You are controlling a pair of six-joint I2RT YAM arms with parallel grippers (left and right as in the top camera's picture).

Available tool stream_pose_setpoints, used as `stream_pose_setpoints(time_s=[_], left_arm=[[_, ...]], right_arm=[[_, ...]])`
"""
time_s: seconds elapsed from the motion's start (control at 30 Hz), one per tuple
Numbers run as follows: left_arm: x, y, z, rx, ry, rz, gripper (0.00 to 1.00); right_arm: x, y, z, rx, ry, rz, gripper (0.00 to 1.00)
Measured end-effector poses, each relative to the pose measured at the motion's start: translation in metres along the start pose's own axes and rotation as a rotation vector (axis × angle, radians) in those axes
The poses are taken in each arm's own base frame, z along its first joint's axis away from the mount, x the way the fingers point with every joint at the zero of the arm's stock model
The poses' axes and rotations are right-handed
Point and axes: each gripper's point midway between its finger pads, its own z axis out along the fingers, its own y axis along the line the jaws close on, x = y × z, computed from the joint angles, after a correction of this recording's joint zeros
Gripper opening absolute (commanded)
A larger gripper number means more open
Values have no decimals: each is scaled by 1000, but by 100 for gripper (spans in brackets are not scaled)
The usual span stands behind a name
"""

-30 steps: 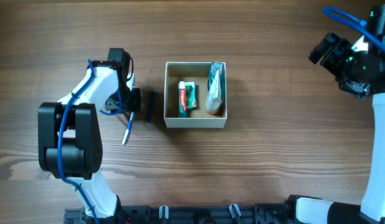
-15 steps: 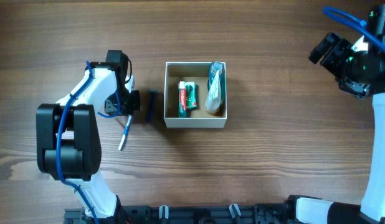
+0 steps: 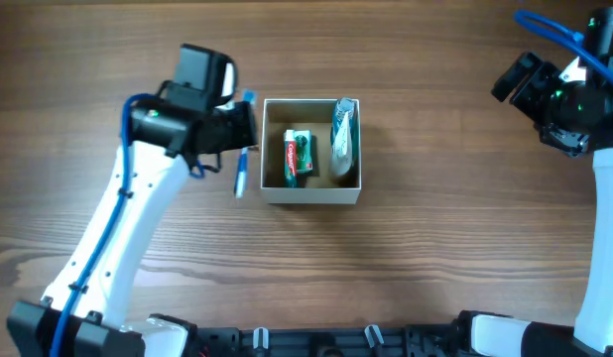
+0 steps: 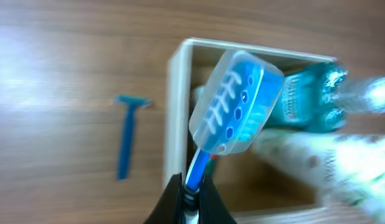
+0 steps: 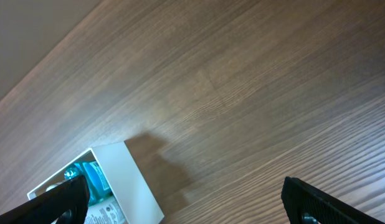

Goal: Pack container
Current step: 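Place the toothbrush into the box with the left gripper, then grasp the blue razor with the left gripper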

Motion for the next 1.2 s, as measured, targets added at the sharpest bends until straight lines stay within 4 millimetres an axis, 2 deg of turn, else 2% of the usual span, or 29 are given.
stream_pose_setpoints(time_s=[0.07,0.1,0.17,0.3,0.4,0.47,0.57,0.6,0.67,0.77,0.87,0.93,1.0,1.07,1.13,1.2], left_arm=[[-5,-17,8,34,-24,-4,4],[-9,-31,19,62,-44,-6,4],[-8,-41,38,72,-34,-9,4],[13,-32,87,16,78,-43,4],[25,-24,110,-19,136,-56,4],[30,-21,119,-34,161,-61,4],[30,-21,118,-35,160,-75,7],[30,-21,117,-35,159,-79,14],[28,-22,110,-29,149,-88,37],[20,-28,76,2,97,-90,52],[16,-27,28,8,36,-95,55],[22,-13,10,-43,31,-102,56],[25,6,5,-110,41,-123,55],[24,30,10,-174,48,-161,55],[25,51,23,-218,56,-193,54],[33,72,46,-266,94,-221,54]], right_arm=[[0,0,0,0,0,0,100],[0,0,0,0,0,0,100],[0,0,0,0,0,0,100],[0,0,0,0,0,0,100],[0,0,0,0,0,0,100],[0,0,0,0,0,0,100],[0,0,0,0,0,0,100],[0,0,0,0,0,0,100],[0,0,0,0,0,0,100],[0,0,0,0,0,0,100],[0,0,0,0,0,0,100],[0,0,0,0,0,0,100],[0,0,0,0,0,0,100],[0,0,0,0,0,0,100],[0,0,0,0,0,0,100],[0,0,0,0,0,0,100]])
